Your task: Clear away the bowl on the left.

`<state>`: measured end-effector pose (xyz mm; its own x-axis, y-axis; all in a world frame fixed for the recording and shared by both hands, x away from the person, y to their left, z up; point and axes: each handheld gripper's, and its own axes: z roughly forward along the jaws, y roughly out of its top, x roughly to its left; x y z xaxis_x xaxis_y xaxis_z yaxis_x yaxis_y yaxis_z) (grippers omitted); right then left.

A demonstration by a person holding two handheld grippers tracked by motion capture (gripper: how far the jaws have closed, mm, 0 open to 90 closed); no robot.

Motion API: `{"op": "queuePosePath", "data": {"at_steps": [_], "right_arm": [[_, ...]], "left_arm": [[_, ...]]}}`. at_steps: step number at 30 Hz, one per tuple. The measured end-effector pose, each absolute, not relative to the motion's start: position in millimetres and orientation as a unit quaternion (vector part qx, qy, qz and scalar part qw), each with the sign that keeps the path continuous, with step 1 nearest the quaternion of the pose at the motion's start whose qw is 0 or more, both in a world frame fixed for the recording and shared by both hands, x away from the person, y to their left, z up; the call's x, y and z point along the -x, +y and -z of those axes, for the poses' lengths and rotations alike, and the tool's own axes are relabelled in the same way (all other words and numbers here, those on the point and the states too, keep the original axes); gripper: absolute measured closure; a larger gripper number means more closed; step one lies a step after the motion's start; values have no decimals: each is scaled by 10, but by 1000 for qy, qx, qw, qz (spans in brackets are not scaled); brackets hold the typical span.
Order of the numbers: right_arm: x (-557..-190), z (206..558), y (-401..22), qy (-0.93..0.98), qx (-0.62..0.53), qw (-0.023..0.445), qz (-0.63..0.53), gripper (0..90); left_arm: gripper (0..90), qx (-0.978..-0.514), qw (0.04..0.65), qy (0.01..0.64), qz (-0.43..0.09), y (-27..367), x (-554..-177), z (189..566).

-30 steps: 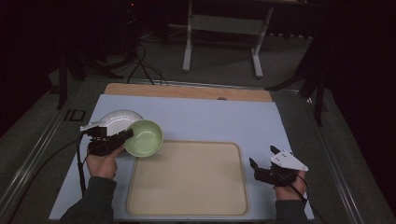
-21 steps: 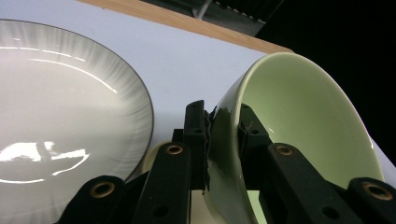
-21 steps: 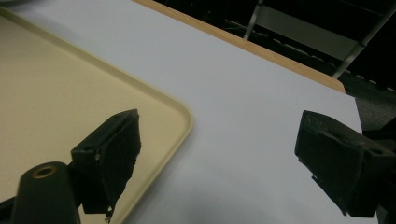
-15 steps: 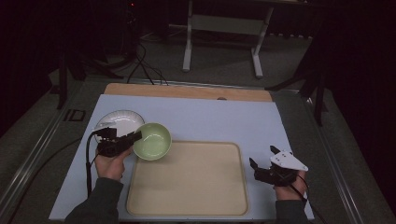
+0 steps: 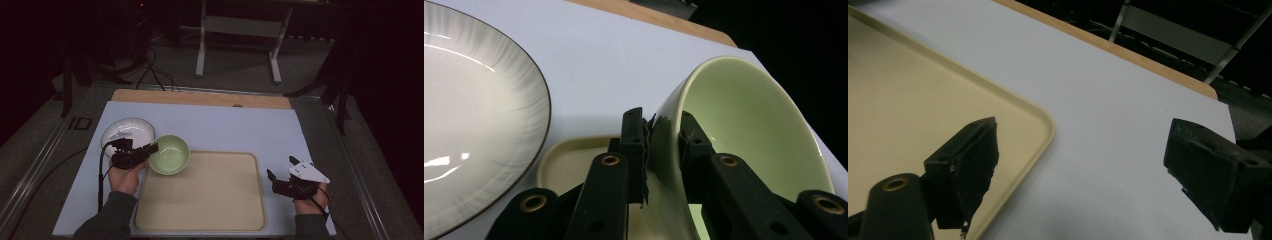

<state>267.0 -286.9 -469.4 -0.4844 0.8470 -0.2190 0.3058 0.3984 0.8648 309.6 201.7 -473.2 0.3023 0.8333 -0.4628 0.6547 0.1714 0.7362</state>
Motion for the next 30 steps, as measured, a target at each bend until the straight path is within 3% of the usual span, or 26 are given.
{"op": "queuePosePath", "data": {"at_steps": [30], "right_arm": [[-2672,4695,-2870,765,-375,340,-397,138]], "left_arm": [[787,-682,465,561,-62,1690,-3109,4895]]}}
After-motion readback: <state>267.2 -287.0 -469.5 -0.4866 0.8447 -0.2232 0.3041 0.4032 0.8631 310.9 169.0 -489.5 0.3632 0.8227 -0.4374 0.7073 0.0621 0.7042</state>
